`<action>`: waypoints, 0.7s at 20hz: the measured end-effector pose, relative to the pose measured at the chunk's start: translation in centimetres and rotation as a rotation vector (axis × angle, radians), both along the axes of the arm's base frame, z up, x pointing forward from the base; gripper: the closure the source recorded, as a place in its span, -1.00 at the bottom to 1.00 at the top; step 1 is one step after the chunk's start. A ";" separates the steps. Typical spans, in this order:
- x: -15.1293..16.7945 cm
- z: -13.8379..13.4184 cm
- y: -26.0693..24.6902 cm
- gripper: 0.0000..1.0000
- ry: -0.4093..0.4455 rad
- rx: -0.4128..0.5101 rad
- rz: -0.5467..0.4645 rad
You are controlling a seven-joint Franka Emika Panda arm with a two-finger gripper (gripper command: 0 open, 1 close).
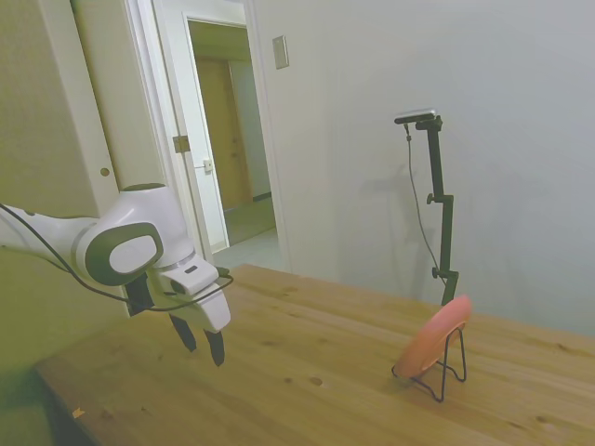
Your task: Unload the plate
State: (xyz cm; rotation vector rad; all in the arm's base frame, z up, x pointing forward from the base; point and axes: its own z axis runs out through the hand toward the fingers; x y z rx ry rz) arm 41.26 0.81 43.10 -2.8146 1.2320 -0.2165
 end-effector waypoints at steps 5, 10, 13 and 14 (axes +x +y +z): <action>1.0 2.2 -3.4 -1.00 -0.041 -0.005 -0.058; 2.6 8.4 -12.8 -1.00 -0.144 -0.095 -0.204; 4.7 10.4 -19.0 -1.00 -0.186 -0.146 -0.291; 5.6 10.6 -21.0 -1.00 -0.196 -0.159 -0.317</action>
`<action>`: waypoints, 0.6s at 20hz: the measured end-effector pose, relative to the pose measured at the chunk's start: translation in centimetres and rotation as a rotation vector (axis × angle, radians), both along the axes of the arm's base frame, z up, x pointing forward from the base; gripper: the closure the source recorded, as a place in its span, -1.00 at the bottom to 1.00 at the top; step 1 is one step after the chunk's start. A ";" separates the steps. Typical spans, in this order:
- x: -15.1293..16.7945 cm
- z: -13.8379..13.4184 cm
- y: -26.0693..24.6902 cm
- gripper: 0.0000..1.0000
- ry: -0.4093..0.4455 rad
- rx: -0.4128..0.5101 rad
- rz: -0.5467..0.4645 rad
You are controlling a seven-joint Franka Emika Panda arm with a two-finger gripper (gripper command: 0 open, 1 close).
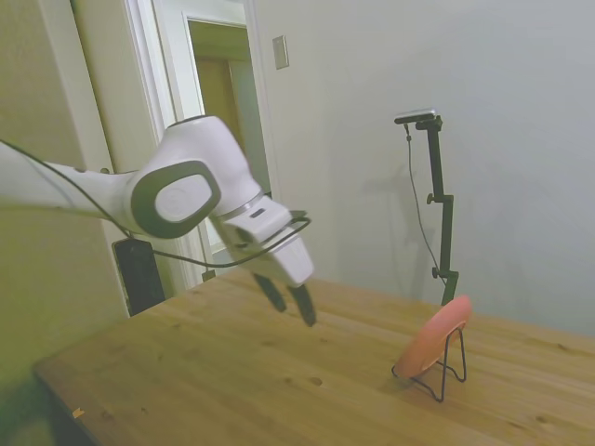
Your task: Unload the plate
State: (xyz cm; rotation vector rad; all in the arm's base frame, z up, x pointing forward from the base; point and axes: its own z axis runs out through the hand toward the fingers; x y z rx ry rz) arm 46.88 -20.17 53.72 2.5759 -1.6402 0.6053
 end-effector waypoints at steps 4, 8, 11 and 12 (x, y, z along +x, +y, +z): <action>3.4 0.0 -6.4 -1.00 -0.013 -0.029 -0.078; 5.7 0.7 -9.5 -1.00 -0.015 -0.058 -0.110; 7.4 0.8 -10.2 -1.00 0.012 -0.090 -0.109; 8.0 0.6 -10.4 -1.00 0.018 -0.103 -0.109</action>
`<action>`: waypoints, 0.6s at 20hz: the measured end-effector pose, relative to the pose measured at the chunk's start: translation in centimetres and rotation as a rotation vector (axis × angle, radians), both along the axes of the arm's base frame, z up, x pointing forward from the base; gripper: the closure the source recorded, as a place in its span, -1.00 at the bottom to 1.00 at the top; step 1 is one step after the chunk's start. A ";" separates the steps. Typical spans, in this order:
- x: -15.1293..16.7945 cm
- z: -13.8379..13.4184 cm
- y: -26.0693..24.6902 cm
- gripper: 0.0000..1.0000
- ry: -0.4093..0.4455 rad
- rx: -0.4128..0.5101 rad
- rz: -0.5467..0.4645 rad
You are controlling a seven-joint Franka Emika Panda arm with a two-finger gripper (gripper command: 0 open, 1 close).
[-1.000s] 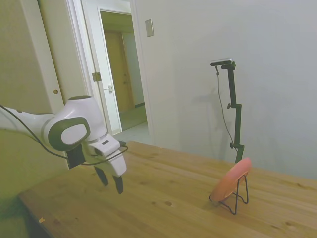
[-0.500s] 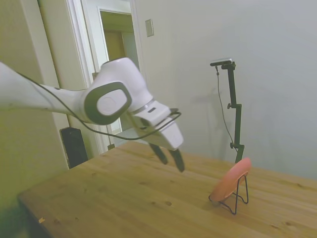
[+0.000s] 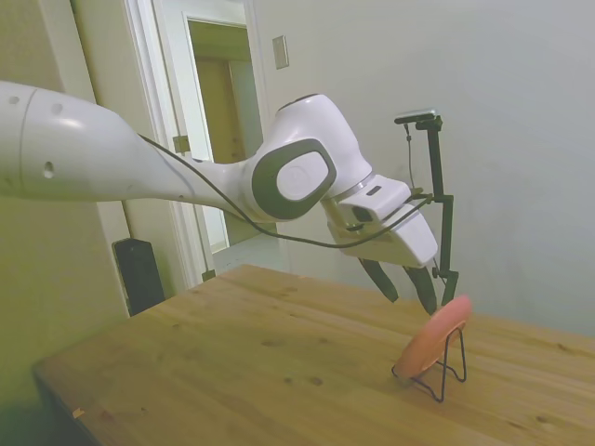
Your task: Unload the plate
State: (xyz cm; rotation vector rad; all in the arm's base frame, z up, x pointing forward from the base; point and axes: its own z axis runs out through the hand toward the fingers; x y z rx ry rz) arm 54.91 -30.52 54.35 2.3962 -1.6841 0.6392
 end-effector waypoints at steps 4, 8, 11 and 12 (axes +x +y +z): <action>1.8 -1.2 -1.7 -1.00 0.033 -0.040 -0.018; 2.1 -2.1 -4.2 -1.00 0.060 -0.071 -0.050; 2.5 -2.8 -5.1 -1.00 0.068 -0.080 -0.060; 2.7 -3.2 -5.2 -1.00 0.068 -0.082 -0.057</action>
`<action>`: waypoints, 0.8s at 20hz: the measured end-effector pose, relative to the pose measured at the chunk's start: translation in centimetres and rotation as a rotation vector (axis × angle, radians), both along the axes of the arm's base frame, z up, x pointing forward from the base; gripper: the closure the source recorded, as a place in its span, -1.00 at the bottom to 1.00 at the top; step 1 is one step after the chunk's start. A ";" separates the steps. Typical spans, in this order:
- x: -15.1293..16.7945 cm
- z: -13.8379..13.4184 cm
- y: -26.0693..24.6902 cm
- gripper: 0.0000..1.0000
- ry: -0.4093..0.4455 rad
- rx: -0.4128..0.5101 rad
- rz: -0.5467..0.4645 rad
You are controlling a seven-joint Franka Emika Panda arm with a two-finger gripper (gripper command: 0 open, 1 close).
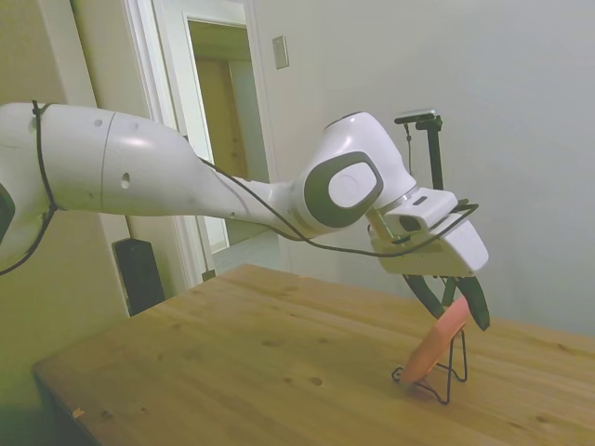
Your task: Unload the plate
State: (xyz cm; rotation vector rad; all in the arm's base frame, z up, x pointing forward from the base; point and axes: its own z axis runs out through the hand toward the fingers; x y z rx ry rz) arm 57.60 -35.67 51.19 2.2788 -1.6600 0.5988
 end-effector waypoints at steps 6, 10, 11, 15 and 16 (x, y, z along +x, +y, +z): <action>1.2 -1.5 0.5 1.00 -0.007 -0.008 0.023; 1.7 -1.6 1.0 1.00 -0.018 -0.010 0.036; 1.7 -1.6 1.1 1.00 -0.019 -0.011 0.038; 2.1 -1.9 1.5 1.00 -0.019 -0.012 0.046; 2.2 -2.0 1.6 1.00 -0.018 -0.011 0.049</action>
